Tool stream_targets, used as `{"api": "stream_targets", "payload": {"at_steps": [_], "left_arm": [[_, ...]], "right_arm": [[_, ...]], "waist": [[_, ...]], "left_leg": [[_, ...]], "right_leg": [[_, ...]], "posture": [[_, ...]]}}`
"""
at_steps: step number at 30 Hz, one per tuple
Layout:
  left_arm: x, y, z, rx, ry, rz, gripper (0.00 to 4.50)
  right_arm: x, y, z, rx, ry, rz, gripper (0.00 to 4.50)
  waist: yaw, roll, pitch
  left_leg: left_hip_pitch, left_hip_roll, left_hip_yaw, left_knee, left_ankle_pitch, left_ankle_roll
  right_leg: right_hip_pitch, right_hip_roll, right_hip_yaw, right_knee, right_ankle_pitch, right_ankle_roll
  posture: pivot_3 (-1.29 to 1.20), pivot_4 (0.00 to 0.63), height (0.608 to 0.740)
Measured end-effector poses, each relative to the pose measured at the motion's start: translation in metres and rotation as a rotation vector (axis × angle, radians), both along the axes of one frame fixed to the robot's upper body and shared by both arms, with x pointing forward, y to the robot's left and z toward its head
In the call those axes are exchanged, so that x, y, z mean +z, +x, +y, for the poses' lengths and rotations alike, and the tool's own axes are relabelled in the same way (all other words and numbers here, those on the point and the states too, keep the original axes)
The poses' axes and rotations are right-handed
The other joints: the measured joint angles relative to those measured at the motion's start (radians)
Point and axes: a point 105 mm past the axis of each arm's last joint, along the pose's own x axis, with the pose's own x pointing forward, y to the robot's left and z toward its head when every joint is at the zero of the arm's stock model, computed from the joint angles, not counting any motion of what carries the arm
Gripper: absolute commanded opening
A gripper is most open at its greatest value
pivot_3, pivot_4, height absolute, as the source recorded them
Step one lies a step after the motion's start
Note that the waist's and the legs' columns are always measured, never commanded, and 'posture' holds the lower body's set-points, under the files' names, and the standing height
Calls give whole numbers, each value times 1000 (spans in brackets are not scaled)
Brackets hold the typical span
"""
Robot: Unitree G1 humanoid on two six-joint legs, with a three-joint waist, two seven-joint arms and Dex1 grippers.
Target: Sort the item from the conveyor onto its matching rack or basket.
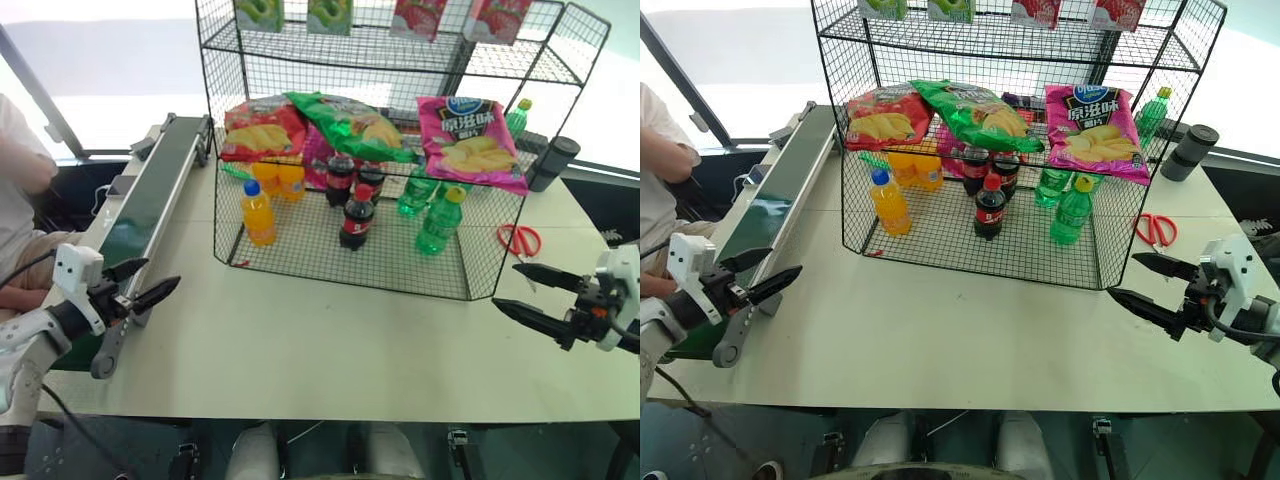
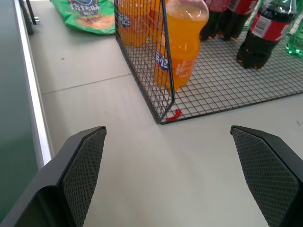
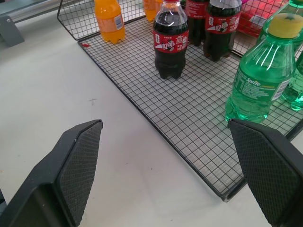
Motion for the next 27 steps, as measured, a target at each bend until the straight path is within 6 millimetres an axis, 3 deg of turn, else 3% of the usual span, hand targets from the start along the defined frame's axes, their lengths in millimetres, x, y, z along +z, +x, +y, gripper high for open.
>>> {"api": "stream_targets", "payload": {"at_steps": [7,13,19,27], "left_arm": [[1,-1,10,47,43,-14,4500],[6,0,0,18,53,-40,4500],[-6,-12,8,-43,163,-5,4500],[-2,-12,-4,-87,173,-91,4500]], "right_arm": [[-3,4,8,37,-3,8,4421],[-5,8,18,72,9,2,4421],[-10,8,23,72,31,6,4421],[-12,10,32,91,28,-2,4421]], "waist": [[-3,0,0],[0,0,0],[-3,1,1],[-1,0,0]], "left_leg": [[0,0,0,0,0,0],[0,0,0,0,0,0],[0,-1,1,0,0,0],[0,-1,1,1,-1,2]], "right_leg": [[0,0,0,0,0,0],[0,-1,0,0,0,0],[-1,-1,0,0,0,0],[0,-3,0,0,0,0]], "posture": [[0,150,727],[0,150,727],[0,150,727],[0,150,727]]}}
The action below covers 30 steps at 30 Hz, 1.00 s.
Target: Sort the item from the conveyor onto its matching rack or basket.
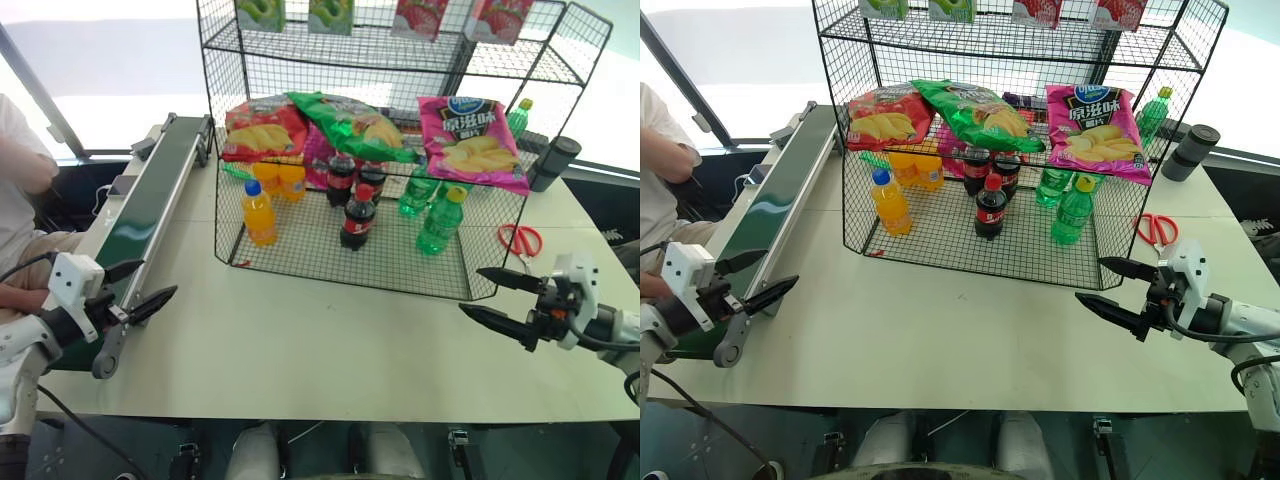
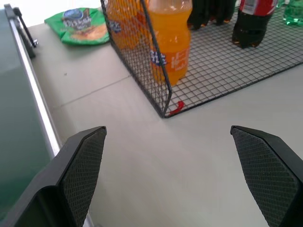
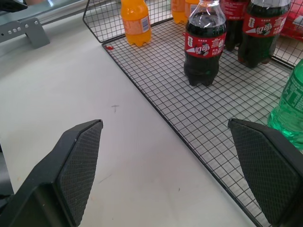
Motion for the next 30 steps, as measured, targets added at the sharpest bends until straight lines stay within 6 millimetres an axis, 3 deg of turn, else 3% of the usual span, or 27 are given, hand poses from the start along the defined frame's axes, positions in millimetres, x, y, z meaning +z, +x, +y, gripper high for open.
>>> {"api": "stream_targets", "payload": {"at_steps": [9,24,27,30], "left_arm": [[8,5,-5,-18,-15,-27,4500],[4,5,-9,-24,-46,-23,4500],[4,4,-9,-23,-43,-26,4500],[4,4,-11,-27,-46,-31,4500]], "right_arm": [[2,2,2,13,-5,-9,4421],[2,8,-2,-60,-22,16,4421],[5,8,2,-53,-13,22,4421],[5,9,2,-57,-13,22,4421]], "waist": [[-1,0,0],[-1,0,0],[2,0,0],[0,0,0]], "left_leg": [[0,0,0,0,0,0],[0,0,0,0,0,0],[2,7,14,2,0,-2],[1,7,10,2,0,-1]], "right_leg": [[0,0,0,0,0,0],[0,1,0,0,0,0],[-11,5,8,1,-1,-5],[-5,5,7,0,1,-4]], "posture": [[0,150,727],[0,150,727],[0,150,727],[0,150,727]]}}
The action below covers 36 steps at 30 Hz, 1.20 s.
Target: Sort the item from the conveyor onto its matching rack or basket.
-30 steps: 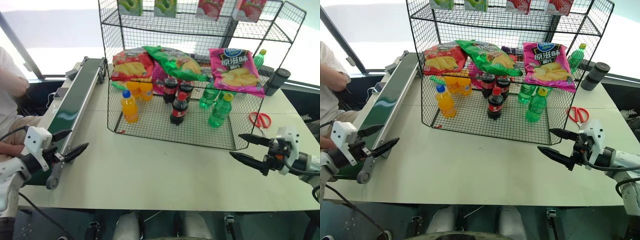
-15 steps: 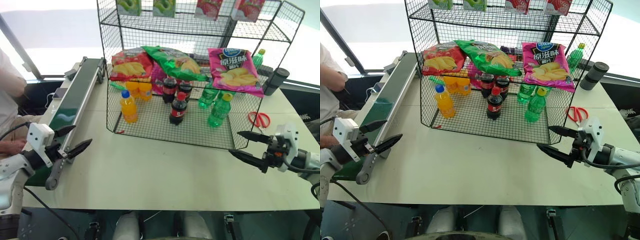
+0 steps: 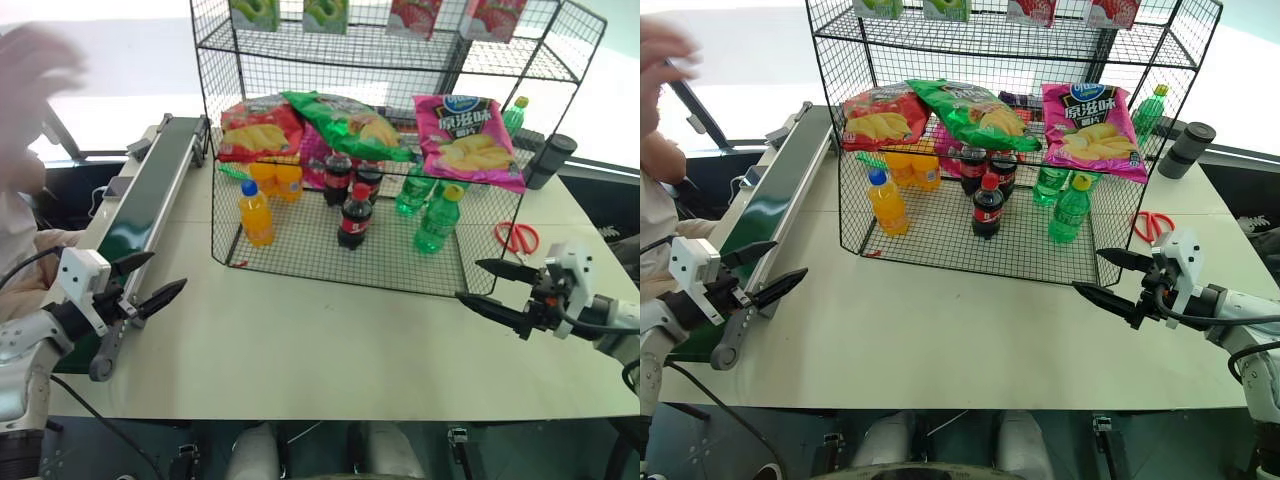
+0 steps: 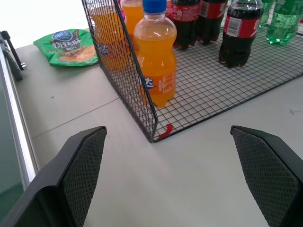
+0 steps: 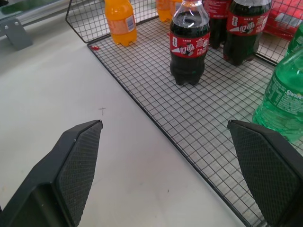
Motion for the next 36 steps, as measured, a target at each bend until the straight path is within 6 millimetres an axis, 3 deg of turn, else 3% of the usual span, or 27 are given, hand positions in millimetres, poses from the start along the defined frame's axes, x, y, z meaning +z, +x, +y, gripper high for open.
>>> {"api": "stream_targets", "payload": {"at_steps": [25,28,36], "left_arm": [[0,-4,-6,5,-15,-8,4500],[0,-4,-6,5,-16,-8,4500],[1,-3,-7,3,-18,-12,4500]], "right_arm": [[-8,3,-1,26,16,19,4421],[-10,3,-4,24,19,21,4421],[-18,1,-8,25,16,13,4421]], "waist": [[-1,0,0],[2,0,0],[-3,0,0]], "left_leg": [[0,0,-2,0,0,0],[1,3,7,1,0,-1],[1,3,3,0,0,0]], "right_leg": [[2,1,-2,0,1,1],[-7,2,2,0,0,-2],[-1,2,0,0,1,0]], "posture": [[0,150,727],[0,150,726],[0,150,726]]}}
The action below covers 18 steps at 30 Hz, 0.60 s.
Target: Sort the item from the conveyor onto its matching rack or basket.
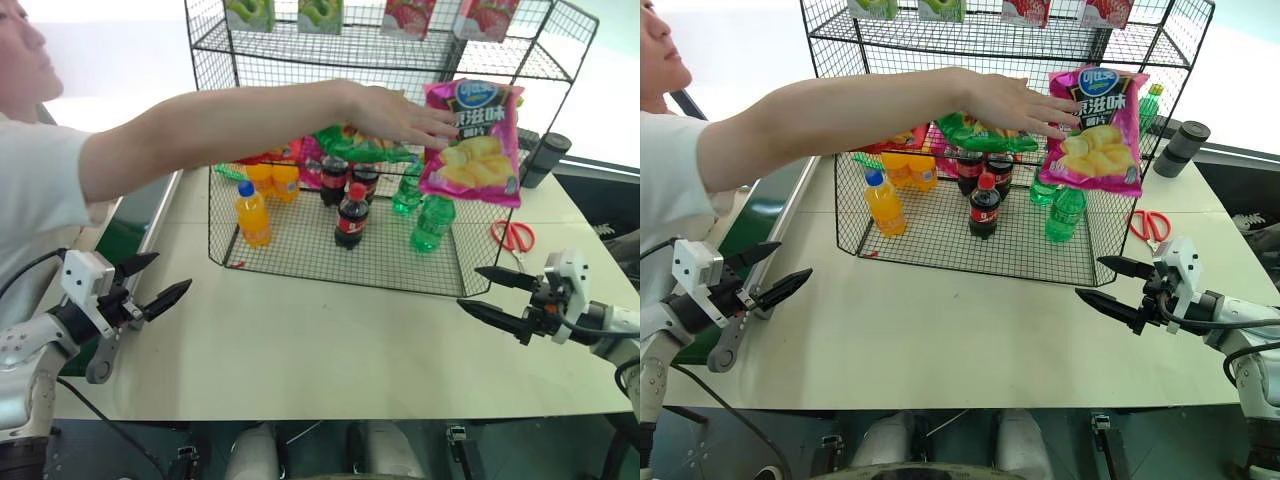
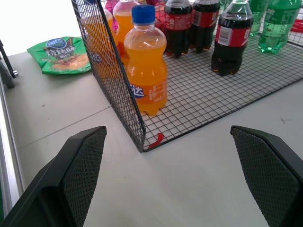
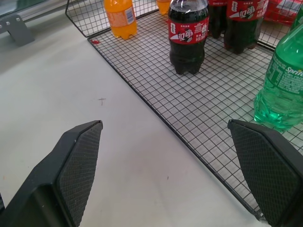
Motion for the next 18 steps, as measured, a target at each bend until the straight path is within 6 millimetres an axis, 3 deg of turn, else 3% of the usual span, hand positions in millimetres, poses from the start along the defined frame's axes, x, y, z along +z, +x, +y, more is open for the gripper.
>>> {"api": "stream_targets", "payload": {"at_steps": [18], "left_arm": [[5,-1,-4,-14,-22,-34,4500]], "right_arm": [[-3,3,10,33,17,0,4421]], "waist": [[2,0,0]], "left_leg": [[0,0,-2,0,0,0]], "right_leg": [[1,0,-2,0,0,0]], "posture": [[0,150,726]]}}
